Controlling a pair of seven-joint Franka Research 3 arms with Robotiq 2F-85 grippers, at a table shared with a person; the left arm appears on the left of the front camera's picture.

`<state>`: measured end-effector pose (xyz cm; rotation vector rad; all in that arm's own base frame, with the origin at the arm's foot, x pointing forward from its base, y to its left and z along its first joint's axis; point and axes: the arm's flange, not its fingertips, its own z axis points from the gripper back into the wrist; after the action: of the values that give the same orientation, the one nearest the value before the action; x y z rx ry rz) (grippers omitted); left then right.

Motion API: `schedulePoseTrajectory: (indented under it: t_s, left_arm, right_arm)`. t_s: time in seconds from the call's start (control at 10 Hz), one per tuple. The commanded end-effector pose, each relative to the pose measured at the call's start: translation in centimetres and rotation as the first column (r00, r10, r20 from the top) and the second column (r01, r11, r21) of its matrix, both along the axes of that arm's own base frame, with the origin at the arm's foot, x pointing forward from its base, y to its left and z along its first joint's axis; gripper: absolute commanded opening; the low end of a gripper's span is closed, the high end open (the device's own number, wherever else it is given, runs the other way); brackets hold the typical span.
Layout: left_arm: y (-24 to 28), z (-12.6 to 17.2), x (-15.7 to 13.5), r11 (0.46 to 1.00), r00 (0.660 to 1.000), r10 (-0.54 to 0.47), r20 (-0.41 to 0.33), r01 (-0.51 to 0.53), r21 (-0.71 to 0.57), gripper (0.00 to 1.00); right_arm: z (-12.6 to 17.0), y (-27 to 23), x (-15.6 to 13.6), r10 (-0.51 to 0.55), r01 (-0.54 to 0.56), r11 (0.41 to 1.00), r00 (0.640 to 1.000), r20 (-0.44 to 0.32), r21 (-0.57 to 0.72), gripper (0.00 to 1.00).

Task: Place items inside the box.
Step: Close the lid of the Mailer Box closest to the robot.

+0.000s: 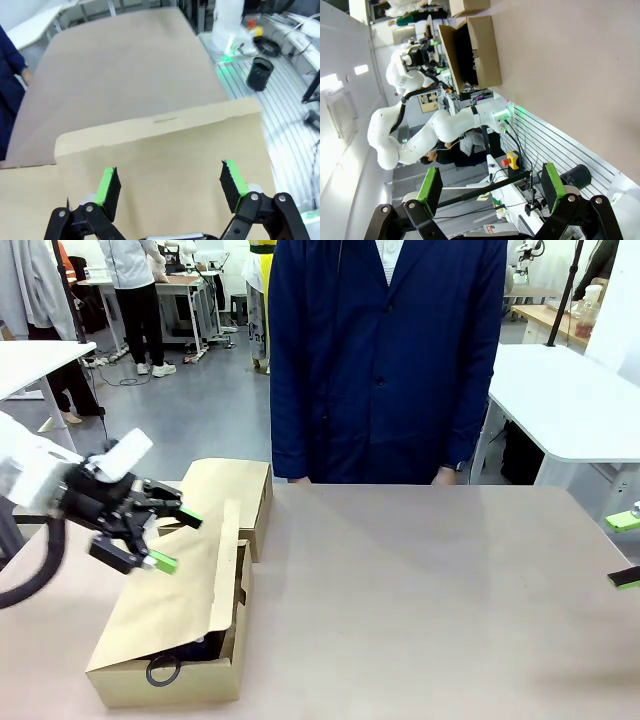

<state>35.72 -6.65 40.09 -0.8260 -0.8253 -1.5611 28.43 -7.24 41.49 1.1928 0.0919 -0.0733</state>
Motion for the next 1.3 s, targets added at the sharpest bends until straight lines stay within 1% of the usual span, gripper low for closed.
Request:
schedulePoseTrajectory:
  t_s: [0.0,0.1,0.2,0.3,0.4,0.5,0.6,0.7,0.8,0.9,1.2]
  left_arm:
    - [3.5,2.8,-5.1,0.989,0.990,0.058,-0.130,-0.074,-0.125,1.00]
    - [5.3,3.7,-5.0,0.974,0.958,0.140,-0.250,-0.179,-0.142,1.00]
    - [6.7,4.2,-4.8,0.958,0.889,0.142,-0.436,-0.234,-0.165,1.00]
    - [8.1,4.3,-4.0,0.923,0.770,0.158,-0.618,-0.338,-0.185,1.00]
    - [9.6,3.4,-2.7,0.860,0.616,0.231,-0.753,-0.491,-0.138,1.00]
    - [11.2,1.6,-1.3,0.800,0.469,0.265,-0.842,-0.595,-0.080,1.00]
    - [12.9,-0.9,0.1,0.756,0.345,0.261,-0.901,-0.654,-0.031,1.00]
    - [14.4,-3.7,1.5,0.696,0.238,0.289,-0.927,-0.717,0.033,1.00]
    - [15.5,-7.0,3.2,0.668,0.146,0.327,-0.934,-0.734,0.120,1.00]
    - [14.1,-3.1,-0.9,0.803,0.419,0.326,-0.847,-0.595,0.015,1.00]
    - [14.1,-3.1,-0.9,0.803,0.419,0.326,-0.847,-0.595,0.015,1.00]
  right_arm:
    - [0.4,0.1,0.0,-0.012,0.013,1.000,1.000,-0.009,0.022,1.00]
    - [0.4,0.1,0.0,-0.012,0.013,1.000,1.000,-0.009,0.022,1.00]
    - [0.4,0.1,0.0,-0.012,0.013,1.000,1.000,-0.009,0.022,1.00]
    - [0.4,0.1,0.0,-0.012,0.013,1.000,1.000,-0.009,0.022,1.00]
    - [0.4,0.1,0.0,-0.012,0.013,1.000,1.000,-0.009,0.022,1.00]
    - [0.4,0.1,0.0,-0.012,0.013,1.000,1.000,-0.009,0.022,1.00]
    - [0.4,0.1,0.0,-0.012,0.013,1.000,1.000,-0.009,0.022,1.00]
    - [0.4,0.1,0.0,-0.012,0.013,1.000,1.000,-0.009,0.022,1.00]
    - [0.4,0.1,0.0,-0.012,0.013,1.000,1.000,-0.009,0.022,1.00]
    - [0.4,0.1,0.0,-0.012,0.013,1.000,1.000,-0.009,0.022,1.00]
    - [0.4,0.1,0.0,-0.012,0.013,1.000,1.000,-0.009,0.022,1.00]
